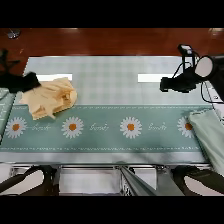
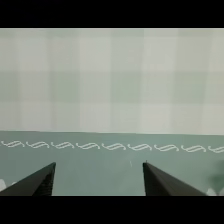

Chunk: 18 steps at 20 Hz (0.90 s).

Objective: Fold the shirts.

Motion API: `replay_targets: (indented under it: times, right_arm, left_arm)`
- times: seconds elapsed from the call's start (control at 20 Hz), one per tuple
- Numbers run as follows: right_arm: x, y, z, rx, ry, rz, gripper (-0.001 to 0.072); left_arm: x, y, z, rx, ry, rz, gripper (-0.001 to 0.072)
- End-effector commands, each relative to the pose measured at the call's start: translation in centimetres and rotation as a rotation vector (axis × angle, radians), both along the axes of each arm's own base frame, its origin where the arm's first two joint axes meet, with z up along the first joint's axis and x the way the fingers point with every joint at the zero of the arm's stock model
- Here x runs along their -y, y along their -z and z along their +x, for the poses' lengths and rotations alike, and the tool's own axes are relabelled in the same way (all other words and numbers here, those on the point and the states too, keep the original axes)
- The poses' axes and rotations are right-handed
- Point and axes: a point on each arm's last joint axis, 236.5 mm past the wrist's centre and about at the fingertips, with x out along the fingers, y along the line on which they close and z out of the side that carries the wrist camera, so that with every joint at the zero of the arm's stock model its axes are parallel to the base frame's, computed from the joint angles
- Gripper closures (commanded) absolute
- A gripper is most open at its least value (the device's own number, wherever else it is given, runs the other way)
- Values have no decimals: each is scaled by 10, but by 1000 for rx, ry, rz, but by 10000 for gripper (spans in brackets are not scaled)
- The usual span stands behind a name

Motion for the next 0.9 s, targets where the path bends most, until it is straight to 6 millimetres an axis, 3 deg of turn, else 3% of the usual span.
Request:
replay_targets:
  times: [0.0, 0.15, 0.25, 0.4, 0.55, 0.65, 0.7, 0.8, 0.85]
  right_arm:
    - [3, -48, -10, 124, -5, 11, 92]
    - [5, -92, -24, 239, -4, 30, 92]
    - [7, -117, -36, 307, -4, 41, 92]
    - [10, -145, -53, 382, -3, 54, 92]
    - [13, -162, -68, 425, -3, 62, 92]
    - [14, -166, -74, 431, -2, 62, 92]
    - [14, -166, -76, 427, -2, 60, 92]
    - [15, -163, -78, 413, -5, 56, 92]
    - [15, -163, -79, 411, -5, 57, 92]
  left_arm:
    - [53, -165, -13, 422, 104, -79, 673]
    - [111, -251, -55, 635, 251, -174, 673]
    - [154, -292, -84, 737, 356, -300, 672]
    - [203, -329, -109, 824, 450, -439, 672]
    - [249, -345, -127, 886, 536, -509, 672]
    - [276, -337, -133, 875, 595, -511, 672]
    - [287, -320, -129, 847, 623, -471, 672]
    - [301, -261, -113, 713, 627, -409, 672]
    - [305, -222, -107, 620, 622, -398, 672]
